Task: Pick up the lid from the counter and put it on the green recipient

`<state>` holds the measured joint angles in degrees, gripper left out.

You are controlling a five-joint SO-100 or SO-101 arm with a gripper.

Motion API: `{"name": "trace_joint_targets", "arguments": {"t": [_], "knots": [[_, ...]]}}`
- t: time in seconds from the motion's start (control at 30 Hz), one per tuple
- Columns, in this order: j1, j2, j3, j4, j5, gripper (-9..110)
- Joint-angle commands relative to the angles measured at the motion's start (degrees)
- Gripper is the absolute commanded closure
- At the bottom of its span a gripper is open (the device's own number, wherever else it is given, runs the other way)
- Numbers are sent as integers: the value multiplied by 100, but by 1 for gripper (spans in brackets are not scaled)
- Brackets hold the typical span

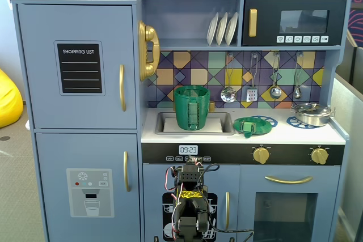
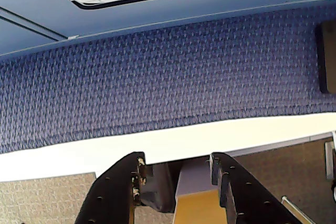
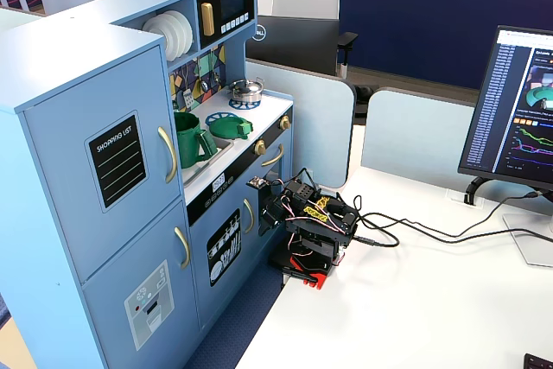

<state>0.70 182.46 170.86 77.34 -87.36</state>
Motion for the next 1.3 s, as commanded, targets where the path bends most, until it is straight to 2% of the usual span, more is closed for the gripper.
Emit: {"name": "trace_joint_targets", "arguments": {"t": [0.0, 0.27, 0.37, 0.53, 0.8, 0.97, 1.27], "knots": [[492, -35, 88, 1046, -176, 101], [501, -35, 88, 905, -185, 101], [1063, -123, -53, -220, -466, 101], [2162, -668, -967, -2892, -1292, 101], [3445, -2021, -2435, -5599, -668, 70], [3586, -2399, -2540, -6565, -668, 66], [3419, -3999, -3437, -7638, -703, 66]]}}
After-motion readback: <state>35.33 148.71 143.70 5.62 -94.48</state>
